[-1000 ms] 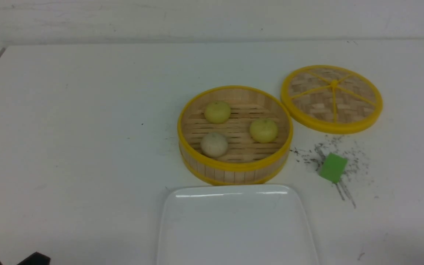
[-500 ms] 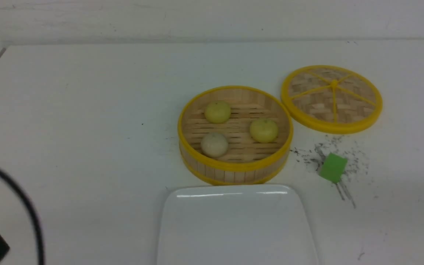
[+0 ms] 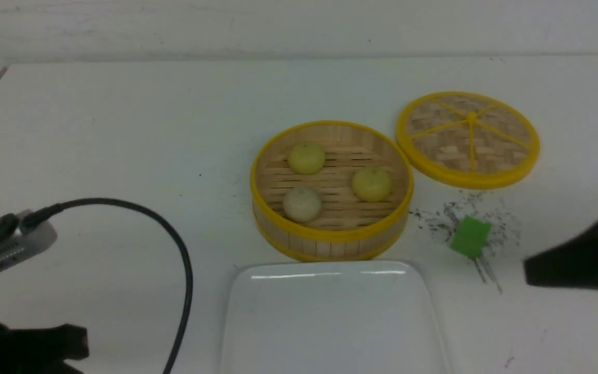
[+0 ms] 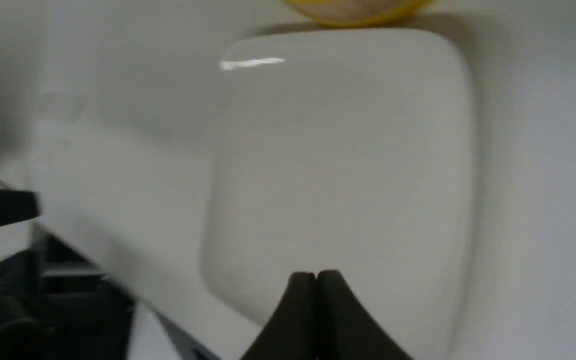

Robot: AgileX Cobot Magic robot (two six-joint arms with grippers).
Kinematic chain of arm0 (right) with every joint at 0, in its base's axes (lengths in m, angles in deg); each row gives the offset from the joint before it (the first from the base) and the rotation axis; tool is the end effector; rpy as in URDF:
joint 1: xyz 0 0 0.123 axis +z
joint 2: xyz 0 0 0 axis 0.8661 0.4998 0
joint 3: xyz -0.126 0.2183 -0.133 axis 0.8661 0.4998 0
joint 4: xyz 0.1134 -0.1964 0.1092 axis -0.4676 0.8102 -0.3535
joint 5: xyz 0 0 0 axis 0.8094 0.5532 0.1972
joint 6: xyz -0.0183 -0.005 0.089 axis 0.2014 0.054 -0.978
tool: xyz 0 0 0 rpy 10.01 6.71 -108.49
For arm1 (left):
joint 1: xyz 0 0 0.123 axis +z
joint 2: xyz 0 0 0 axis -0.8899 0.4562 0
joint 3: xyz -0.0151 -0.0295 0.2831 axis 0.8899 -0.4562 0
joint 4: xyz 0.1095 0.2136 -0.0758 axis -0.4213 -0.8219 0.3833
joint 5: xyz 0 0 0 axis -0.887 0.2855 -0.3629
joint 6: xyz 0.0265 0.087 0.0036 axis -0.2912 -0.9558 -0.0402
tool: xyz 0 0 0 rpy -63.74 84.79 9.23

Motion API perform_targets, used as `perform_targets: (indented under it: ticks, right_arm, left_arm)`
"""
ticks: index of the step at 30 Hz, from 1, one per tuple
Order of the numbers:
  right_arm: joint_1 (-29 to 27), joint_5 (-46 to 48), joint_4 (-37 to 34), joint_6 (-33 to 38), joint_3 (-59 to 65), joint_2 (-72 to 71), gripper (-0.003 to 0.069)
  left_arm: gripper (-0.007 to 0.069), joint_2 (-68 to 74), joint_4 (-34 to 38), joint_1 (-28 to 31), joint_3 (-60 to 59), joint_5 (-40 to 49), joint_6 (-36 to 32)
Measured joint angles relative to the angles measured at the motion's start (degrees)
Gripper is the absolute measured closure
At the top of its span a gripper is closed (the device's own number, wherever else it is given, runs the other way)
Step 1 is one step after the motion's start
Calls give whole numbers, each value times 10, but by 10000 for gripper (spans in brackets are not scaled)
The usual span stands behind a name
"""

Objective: Put the steamed buns into the plate on the white tablecloth.
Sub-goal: 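Reach toward a bun in the bamboo steamer with the right gripper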

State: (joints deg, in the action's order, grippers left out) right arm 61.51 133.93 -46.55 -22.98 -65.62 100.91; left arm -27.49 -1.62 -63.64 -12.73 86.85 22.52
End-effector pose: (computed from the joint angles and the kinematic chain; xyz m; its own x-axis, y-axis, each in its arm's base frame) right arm 0.1955 0.0733 0.3027 -0.8981 0.0739 -0.4335 -0.2868 0.6489 0.7048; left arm 0.1259 -0.0307 0.2678 -0.9153 -0.2650 -0.3032 -0.1317 0.9085 -0.3965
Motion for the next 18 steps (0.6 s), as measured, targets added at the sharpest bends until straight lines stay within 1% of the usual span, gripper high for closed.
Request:
perform_targets:
  ticks: [1,2,3,5,6,7,9,12,13,14,16,17,18]
  right_arm:
    - [14,1,-20,23,-17,31,650]
    - [14,1,-20,23,-17,31,650]
    - [36,-1,-24,33,-45,67,650]
    - [70,-9,-2,25,-92,119,646]
    - [90,-16,27,13,-123,149,643]
    - [103,-23,43,0,-144,163,639]
    - [127,-41,99,-35,-187,206,623]
    - [168,-71,199,-98,-274,273,568]
    - [168,-73,205,-105,-274,277,564]
    - [184,-83,246,-130,-311,302,530]
    - [201,-95,297,-157,-353,336,473]
    - [207,-100,316,-167,-369,350,442]
    - [210,-104,325,-171,-376,356,430]
  left_arm:
    - [621,0,10,0,0,-11,-7]
    - [620,0,13,0,0,-13,-9]
    - [617,0,20,0,1,-22,-12]
    - [613,0,23,0,1,-31,-15]
    - [610,0,23,0,1,-33,-16]
    - [608,1,23,0,1,-33,-16]
    - [606,1,21,0,1,-35,-17]
    - [600,1,20,0,1,-35,-17]
    - [600,1,20,0,1,-35,-17]
    - [595,1,20,0,1,-35,-17]
    - [590,1,19,0,1,-34,-17]
    - [589,1,19,0,1,-34,-17]
    - [589,1,19,0,1,-33,-17]
